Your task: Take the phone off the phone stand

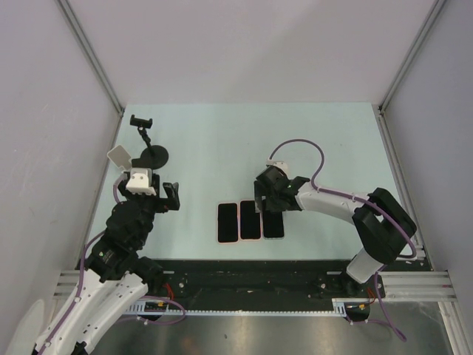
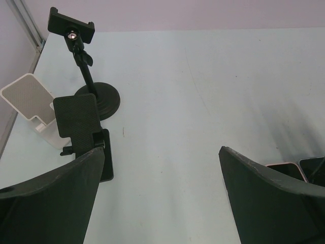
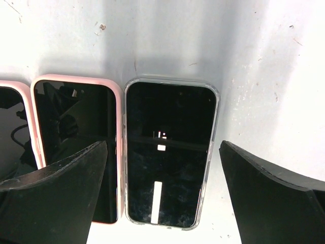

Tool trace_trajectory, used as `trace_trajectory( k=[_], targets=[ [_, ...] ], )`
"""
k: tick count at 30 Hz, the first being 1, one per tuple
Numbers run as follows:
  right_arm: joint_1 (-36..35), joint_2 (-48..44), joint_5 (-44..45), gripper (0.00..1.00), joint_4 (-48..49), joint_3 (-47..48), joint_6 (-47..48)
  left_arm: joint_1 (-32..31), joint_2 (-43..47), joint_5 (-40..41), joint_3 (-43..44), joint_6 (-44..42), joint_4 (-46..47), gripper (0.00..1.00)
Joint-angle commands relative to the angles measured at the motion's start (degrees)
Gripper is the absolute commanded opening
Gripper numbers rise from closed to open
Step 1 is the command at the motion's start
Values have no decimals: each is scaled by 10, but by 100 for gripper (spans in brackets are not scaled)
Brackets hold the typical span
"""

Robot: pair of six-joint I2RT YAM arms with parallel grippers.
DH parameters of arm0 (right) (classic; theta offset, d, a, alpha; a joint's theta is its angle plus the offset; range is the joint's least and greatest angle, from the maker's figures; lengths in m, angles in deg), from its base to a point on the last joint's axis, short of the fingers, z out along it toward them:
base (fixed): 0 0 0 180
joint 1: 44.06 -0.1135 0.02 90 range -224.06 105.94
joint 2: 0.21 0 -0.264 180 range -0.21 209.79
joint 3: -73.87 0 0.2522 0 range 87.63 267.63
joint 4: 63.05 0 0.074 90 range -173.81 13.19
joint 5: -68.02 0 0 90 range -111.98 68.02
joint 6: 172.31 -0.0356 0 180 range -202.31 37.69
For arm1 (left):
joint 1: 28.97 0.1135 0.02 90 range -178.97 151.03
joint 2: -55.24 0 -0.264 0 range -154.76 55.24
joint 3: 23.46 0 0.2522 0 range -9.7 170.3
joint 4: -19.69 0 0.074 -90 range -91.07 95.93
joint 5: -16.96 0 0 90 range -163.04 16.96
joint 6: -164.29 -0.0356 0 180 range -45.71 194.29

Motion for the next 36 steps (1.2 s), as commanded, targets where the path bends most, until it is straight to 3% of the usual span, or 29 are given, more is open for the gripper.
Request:
trace_trajectory(
  k=[1,15,25,30,36],
  targets=[
    [3,-25,2,97,-5,11,-14,5,7,-4,-2,-18,13,100],
    [46,-58,-103,100,83,-90,-27,6,10,1,-3,-17,14,100],
    [40,-72,-162,100,124,-93,-18,9,23,33,-4,-5,15,100],
    [62,-116,-133,100,99,-93,0,11,44,70,-3,13,15,100],
    [122,-264,-42,100,46,-92,55,15,100,135,0,36,17,100]
  ],
)
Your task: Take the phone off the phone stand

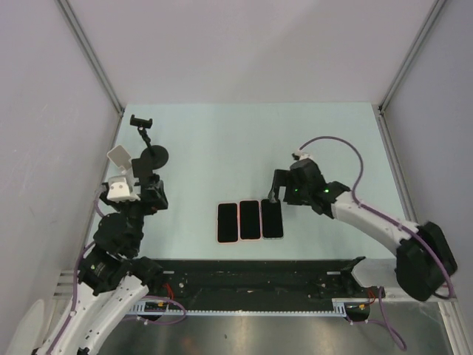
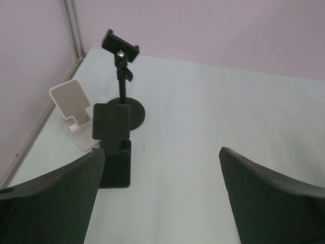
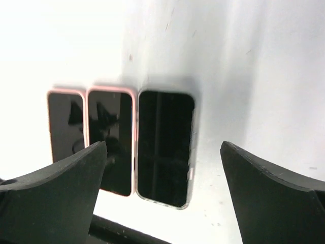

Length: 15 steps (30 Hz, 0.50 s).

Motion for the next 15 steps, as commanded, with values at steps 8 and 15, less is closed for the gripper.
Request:
trace_trajectory(
  k=[8,15],
  targets=[
    [103,-419,252,100,-59,11,140,9,146,140,12,40,26,100],
    [104,-601,342,100,-29,25,234,9,230,154,51,20,31,100]
  ],
)
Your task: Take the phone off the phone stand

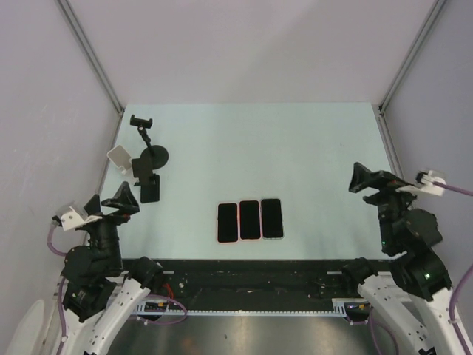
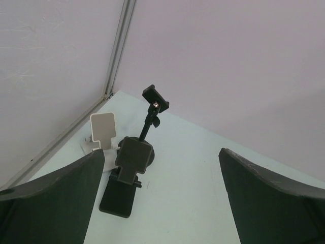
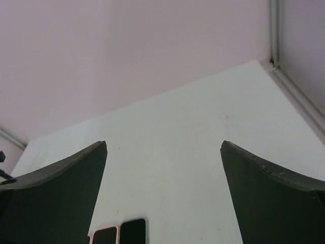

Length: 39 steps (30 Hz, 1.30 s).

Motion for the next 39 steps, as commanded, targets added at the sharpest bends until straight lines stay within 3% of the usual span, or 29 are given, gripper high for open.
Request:
trace_trajectory(
  k=[1,6,14,26,39],
  targets=[
    [2,-75,82,100,16,13,89,6,81,35,42,-12,13,100],
    [-3,-128,136,100,33,-7,134,5,81,26,44,-13,16,100],
    [2,-184,143,100,91,-97,144,7,82,35,-1,2,20,100],
    [56,-178,81,100,110,-114,125,61,82,-17,-24,-4,40,100],
    [65,-172,85,100,109,-115,118,68,78,-18,-29,-8,49,100]
  ],
)
